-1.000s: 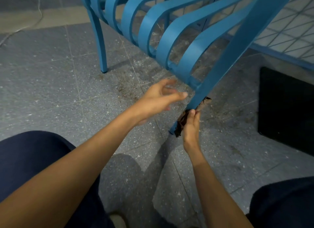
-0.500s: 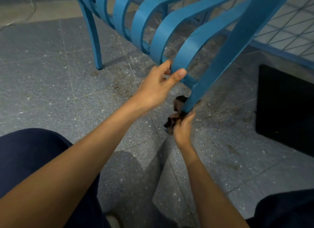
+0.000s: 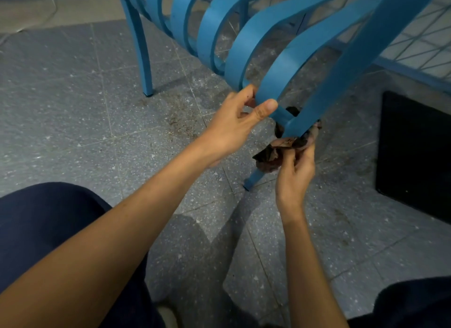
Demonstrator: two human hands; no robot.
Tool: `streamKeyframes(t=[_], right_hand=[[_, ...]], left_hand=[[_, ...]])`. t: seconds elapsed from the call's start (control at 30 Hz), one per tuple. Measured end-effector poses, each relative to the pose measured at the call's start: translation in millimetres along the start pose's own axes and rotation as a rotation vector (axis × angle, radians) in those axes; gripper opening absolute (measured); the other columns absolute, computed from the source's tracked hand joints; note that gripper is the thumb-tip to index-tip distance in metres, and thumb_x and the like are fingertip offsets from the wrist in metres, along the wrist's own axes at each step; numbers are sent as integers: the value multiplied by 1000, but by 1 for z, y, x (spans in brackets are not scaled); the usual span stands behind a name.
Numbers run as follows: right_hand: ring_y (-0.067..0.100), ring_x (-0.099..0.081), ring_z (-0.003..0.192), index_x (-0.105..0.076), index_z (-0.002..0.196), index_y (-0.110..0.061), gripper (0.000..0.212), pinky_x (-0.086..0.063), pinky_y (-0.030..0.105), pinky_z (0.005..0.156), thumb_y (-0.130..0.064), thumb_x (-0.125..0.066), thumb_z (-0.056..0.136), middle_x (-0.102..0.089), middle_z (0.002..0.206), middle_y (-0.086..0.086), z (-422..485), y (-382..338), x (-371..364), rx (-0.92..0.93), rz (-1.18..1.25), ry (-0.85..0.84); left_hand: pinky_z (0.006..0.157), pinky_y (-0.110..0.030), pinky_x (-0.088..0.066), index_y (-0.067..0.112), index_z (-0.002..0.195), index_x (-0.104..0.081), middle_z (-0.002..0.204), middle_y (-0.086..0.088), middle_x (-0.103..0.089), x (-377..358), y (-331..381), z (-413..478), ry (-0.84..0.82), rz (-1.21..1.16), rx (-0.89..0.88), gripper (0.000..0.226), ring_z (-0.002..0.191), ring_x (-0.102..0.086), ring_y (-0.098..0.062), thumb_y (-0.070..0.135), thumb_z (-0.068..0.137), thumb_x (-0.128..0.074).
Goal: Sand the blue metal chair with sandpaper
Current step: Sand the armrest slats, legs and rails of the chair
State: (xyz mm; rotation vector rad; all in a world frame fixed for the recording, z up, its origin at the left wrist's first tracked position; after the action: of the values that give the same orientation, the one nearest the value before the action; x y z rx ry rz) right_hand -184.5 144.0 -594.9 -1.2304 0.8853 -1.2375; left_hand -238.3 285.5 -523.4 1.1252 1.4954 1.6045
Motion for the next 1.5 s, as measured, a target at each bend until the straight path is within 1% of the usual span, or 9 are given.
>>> streamKeyframes(t=[0.17,0.37,0.6,0.73,0.87,1.1,1.27,1.43,1.5], right_hand=[[25,-54,121,-31,142,-8,52,-42,46,103,-14,-44,93,-56,130,13,-9,77,-11,-103,-137,-144],[21,-64,107,-58,119,-15,40,-49,53,95,3,-55,83,-69,112,1,-17,142,-7,-378,-217,-393],[12,-65,99,-61,113,-10,27,-51,25,84,4,-52,91,-70,102,-1,2,6,3,-97,159,10],[13,-52,121,-25,144,-24,60,-41,21,100,-2,-47,94,-50,136,5,-2,21,-21,-86,30,-12],[-2,-58,102,-11,142,-4,65,-42,3,80,17,-43,89,-43,128,7,-9,55,-35,-240,4,-68],[22,-62,88,-44,133,-12,42,-48,24,76,-7,-54,92,-62,108,10,-32,107,-29,-645,-193,-40],[20,-67,94,-53,128,-13,47,-56,37,86,4,-59,84,-69,109,7,-51,107,-7,-742,-5,29],[23,-66,79,-60,111,-6,36,-56,28,65,9,-48,81,-67,94,14,-69,77,4,-963,418,-157],[21,-67,74,-60,112,-3,36,-56,27,62,6,-44,80,-68,88,13,-71,67,-2,-1011,464,-290]], left_hand=[[83,-28,-51,29,106,-56,116,2,-54,1,0,1,1,-17,5,19,114,-53,-11,42,92,-53],[73,-18,-52,21,107,-57,104,8,-56,0,3,2,9,-54,-15,21,110,-56,-13,35,93,-53],[78,-22,-53,20,108,-58,114,-1,-56,1,0,4,7,-84,-14,22,112,-56,-13,35,93,-54],[68,-8,-49,21,106,-57,102,13,-57,0,1,4,-11,-143,-19,15,95,-58,10,30,94,-54],[73,-11,-52,19,106,-57,102,12,-56,-1,-4,5,-5,-122,-21,18,97,-56,7,32,94,-53],[82,-23,-55,36,103,-56,106,20,-57,-2,-12,-3,36,-97,-45,10,104,-58,2,37,93,-54],[79,-29,-52,34,112,-53,117,6,-57,12,-92,-25,345,-197,369,21,104,-59,-14,43,93,-52],[57,-29,-52,8,90,-61,93,-14,-60,0,-191,-60,281,-382,944,18,71,-58,-23,19,95,-48],[73,-40,-57,-2,94,-64,103,-26,-60,-32,-218,-70,159,-558,914,29,83,-65,-32,21,95,-45]])
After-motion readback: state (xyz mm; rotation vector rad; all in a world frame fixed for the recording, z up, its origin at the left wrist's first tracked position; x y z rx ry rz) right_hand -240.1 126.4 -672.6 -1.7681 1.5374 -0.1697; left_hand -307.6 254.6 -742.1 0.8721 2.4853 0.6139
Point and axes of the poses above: each hand's wrist, its own z-axis towards the middle knuckle, its own x-axis out of the back of the hand, y = z × x, the point moved 4 cm from there along z, towards the middle knuckle
